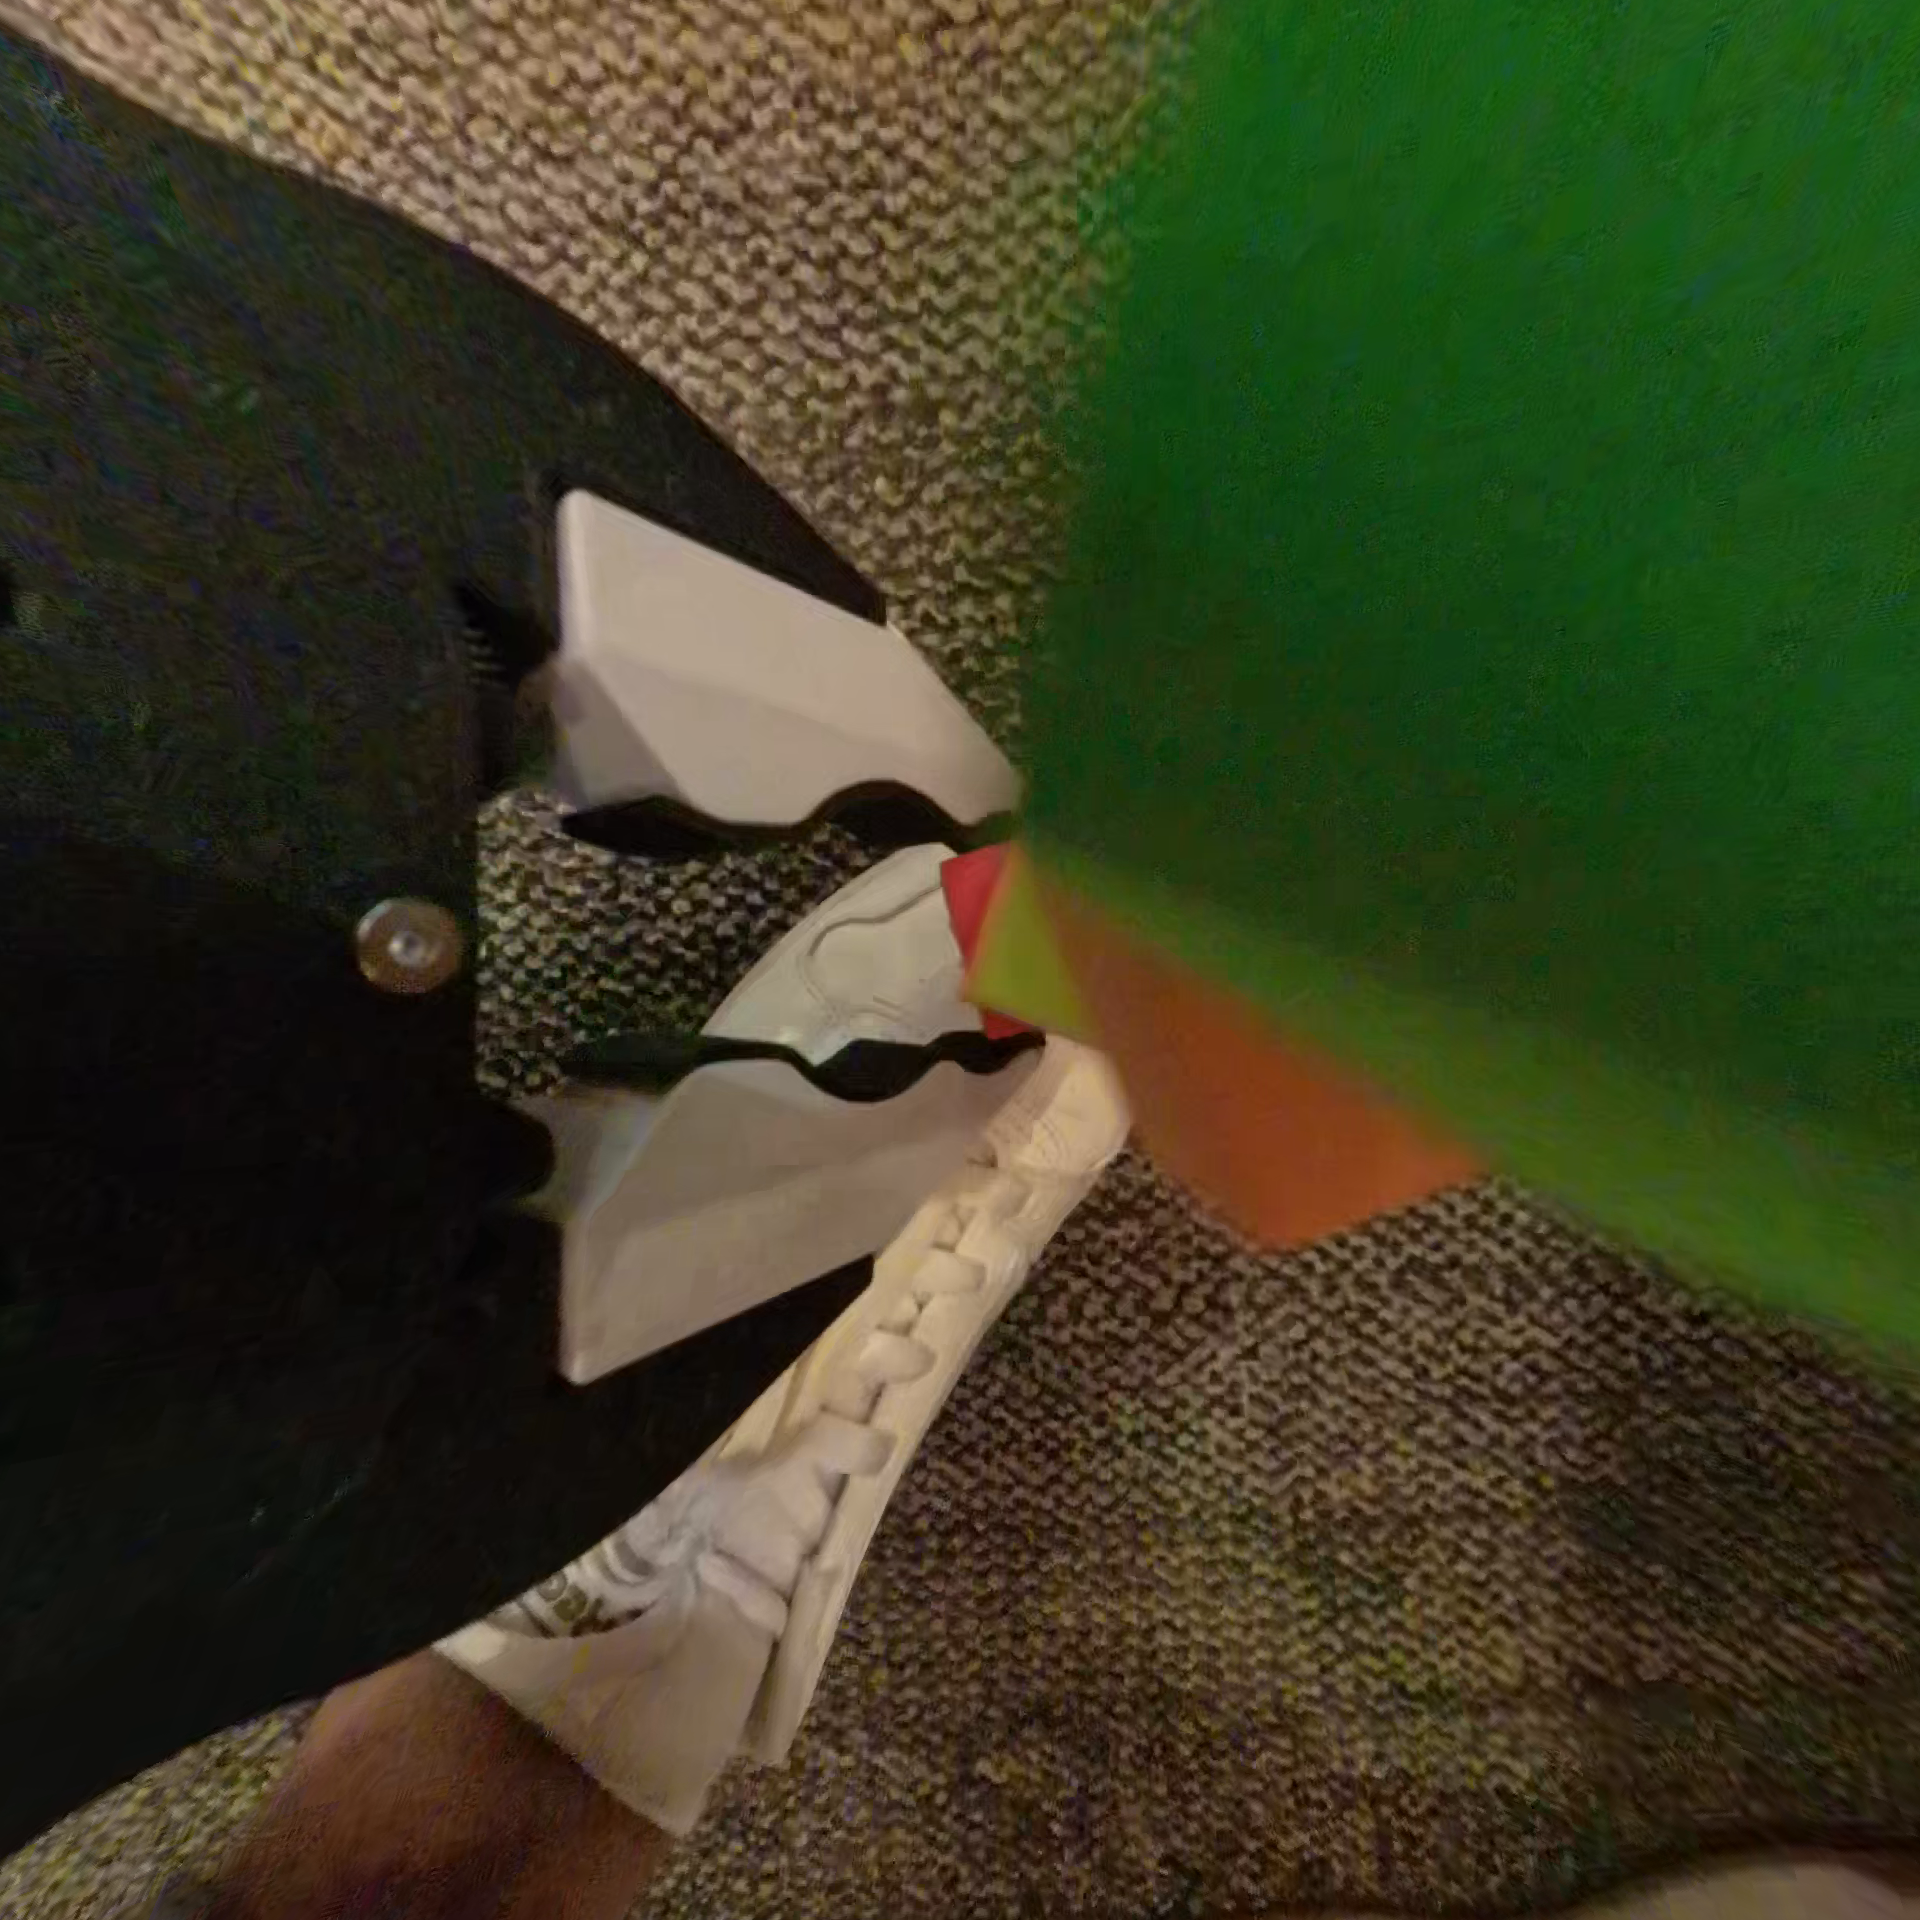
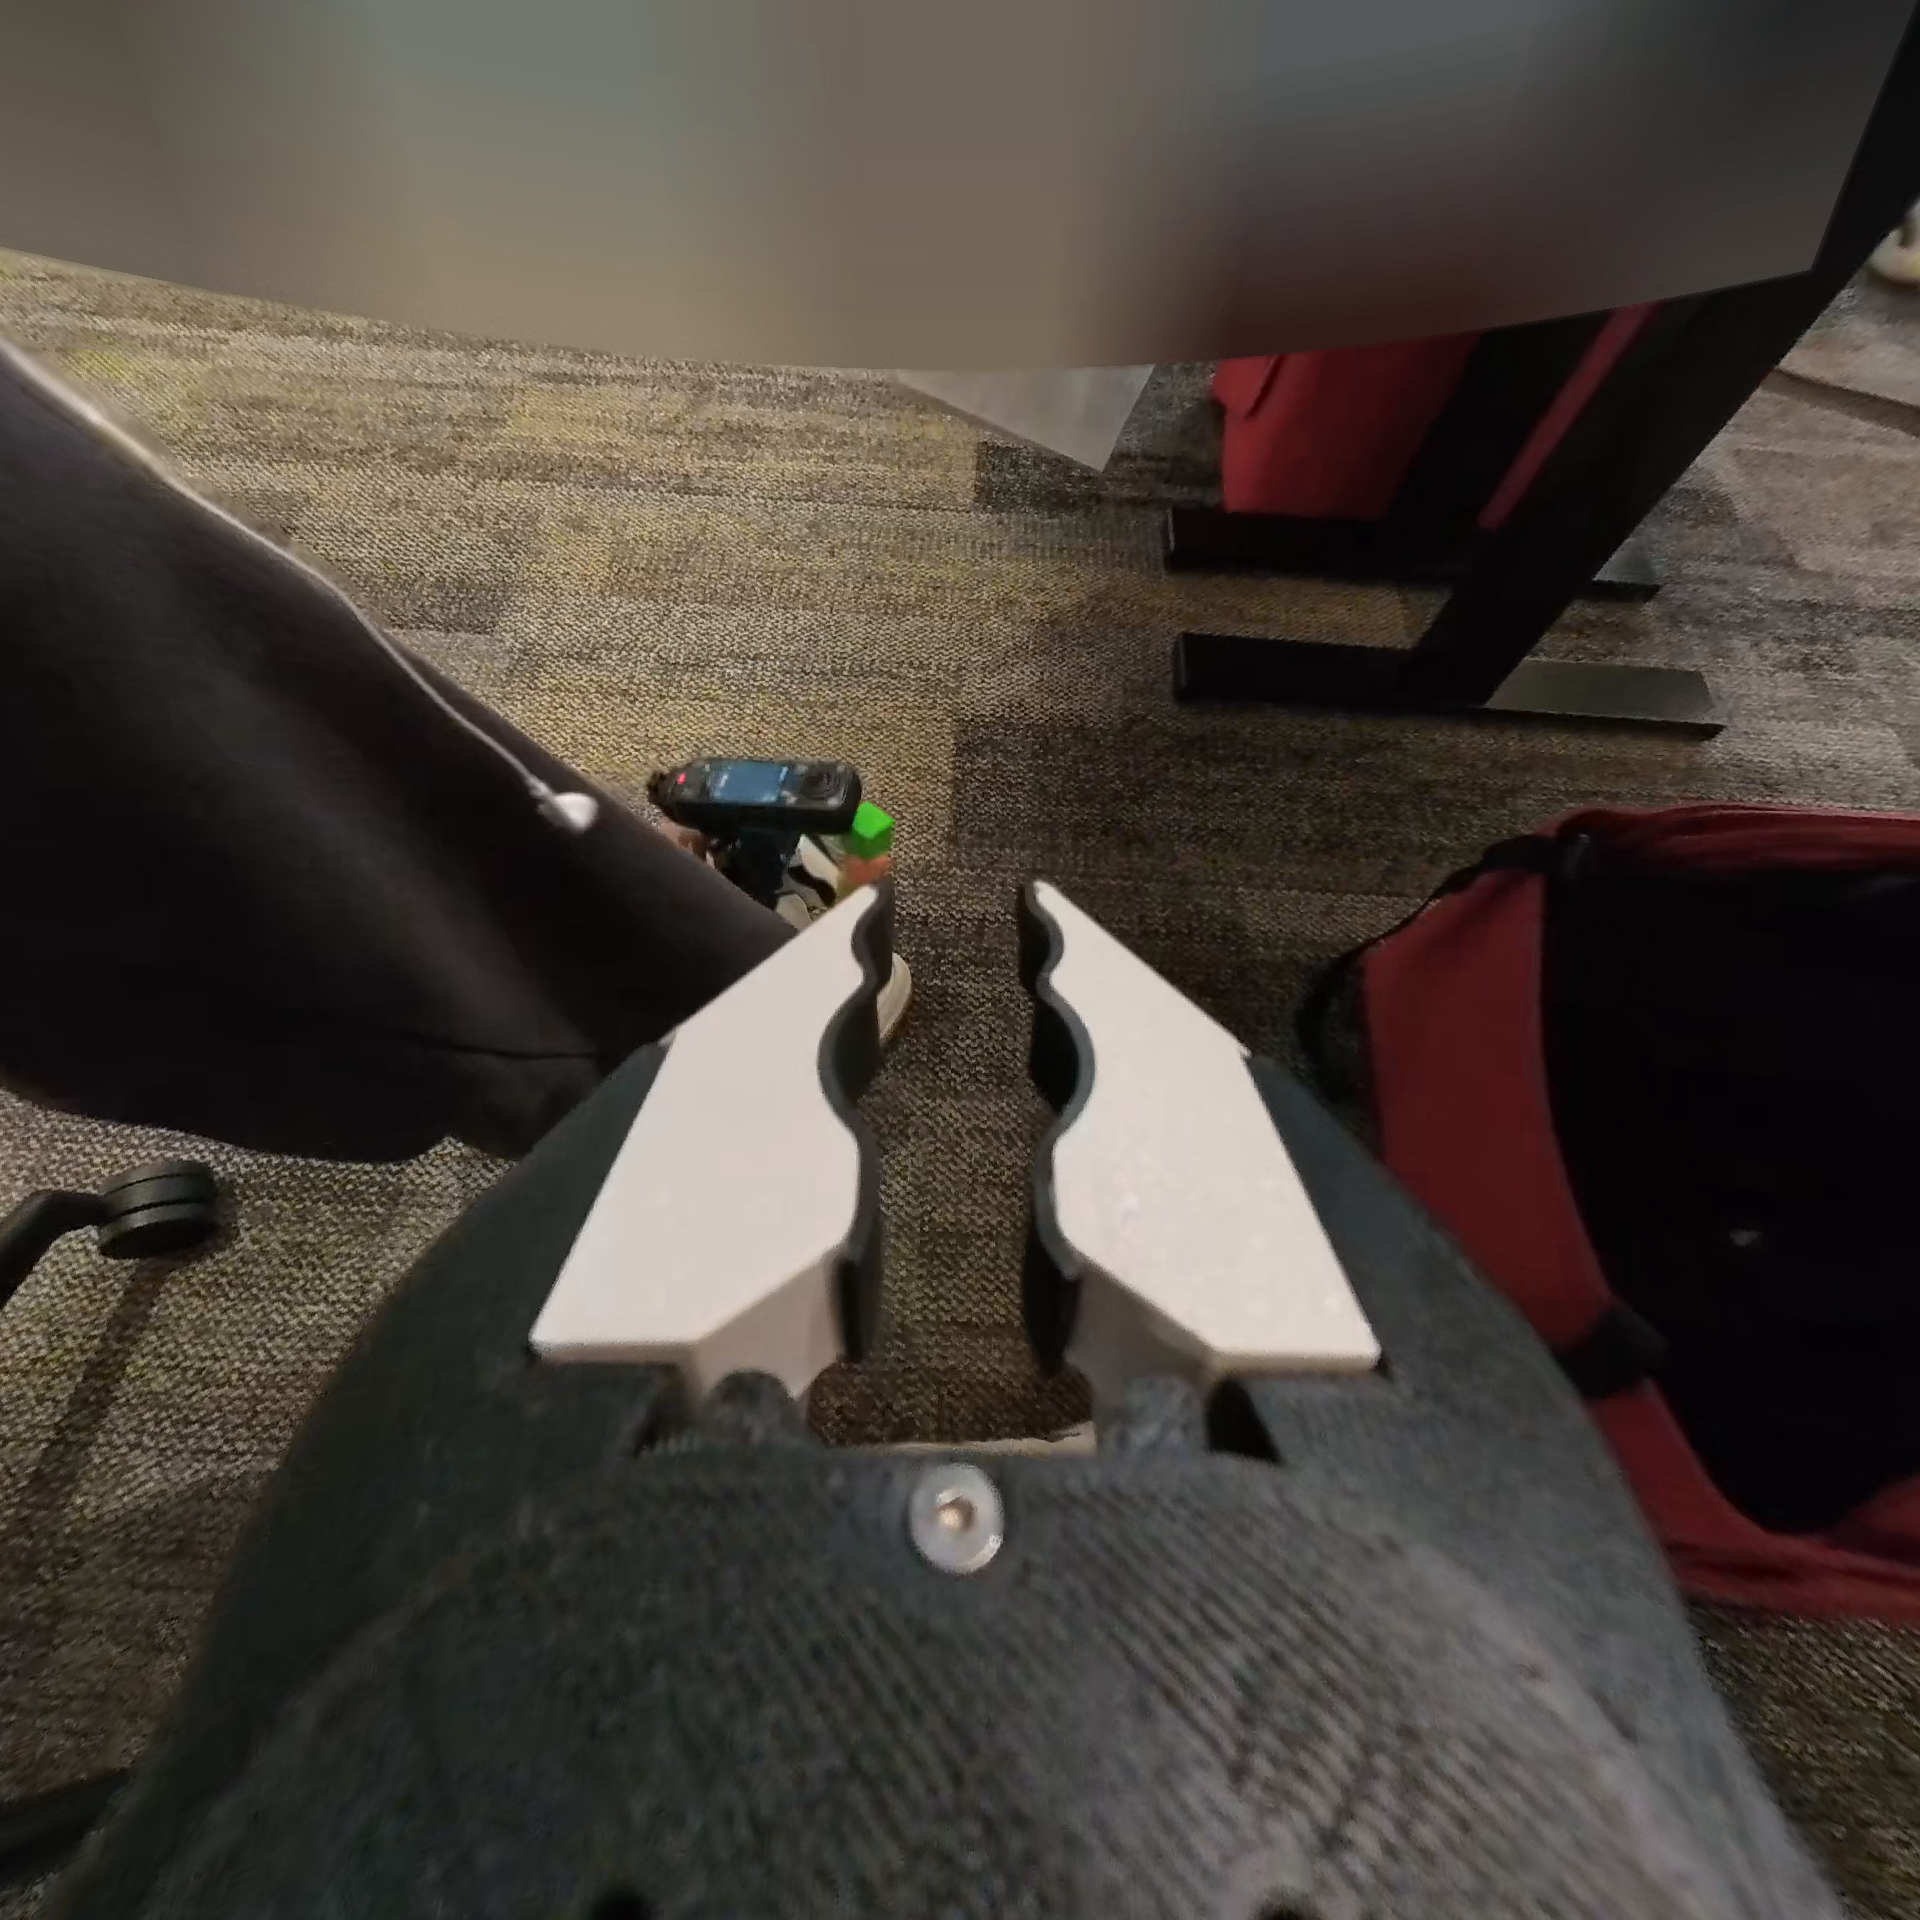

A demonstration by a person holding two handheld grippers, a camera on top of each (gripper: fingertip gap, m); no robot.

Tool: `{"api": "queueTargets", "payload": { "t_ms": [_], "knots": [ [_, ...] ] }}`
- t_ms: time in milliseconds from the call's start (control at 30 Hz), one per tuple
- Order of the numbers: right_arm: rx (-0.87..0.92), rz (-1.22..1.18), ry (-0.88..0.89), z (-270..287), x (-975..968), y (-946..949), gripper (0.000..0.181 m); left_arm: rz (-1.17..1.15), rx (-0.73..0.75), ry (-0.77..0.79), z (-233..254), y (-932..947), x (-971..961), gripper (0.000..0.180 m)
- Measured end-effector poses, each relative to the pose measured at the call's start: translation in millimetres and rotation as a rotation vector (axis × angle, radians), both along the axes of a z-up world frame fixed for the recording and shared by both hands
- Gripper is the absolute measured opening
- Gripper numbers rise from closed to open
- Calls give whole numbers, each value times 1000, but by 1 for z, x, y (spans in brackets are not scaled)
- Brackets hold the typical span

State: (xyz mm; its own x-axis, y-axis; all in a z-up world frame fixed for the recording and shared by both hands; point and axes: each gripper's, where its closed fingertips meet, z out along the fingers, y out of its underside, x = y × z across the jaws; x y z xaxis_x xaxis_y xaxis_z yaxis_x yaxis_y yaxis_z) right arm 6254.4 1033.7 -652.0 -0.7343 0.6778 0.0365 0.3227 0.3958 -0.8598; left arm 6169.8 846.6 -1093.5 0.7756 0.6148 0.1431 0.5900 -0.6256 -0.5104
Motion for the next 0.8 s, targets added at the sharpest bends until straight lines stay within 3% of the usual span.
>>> {"api": "queueTargets", "payload": {
  "t_ms": [367,500,567,667,800],
  "knots": [
    [-10,-11,-9,-2,1,6,24,31,-4,-14,-16,1,7,30],
    [-7,-14,-28,-7,1,6,26,62,-13,-12,-16,-4,5,49],
    [1,-17,-50,-14,2,7,28,61,14,-12,-11,-6,7,70],
    [18,-31,-124,-44,5,9,31,123,38,4,-3,-21,7,83],
    [44,-17,-303,-135,17,-2,30,282,11,20,-4,-59,4,86]
  ]
}}
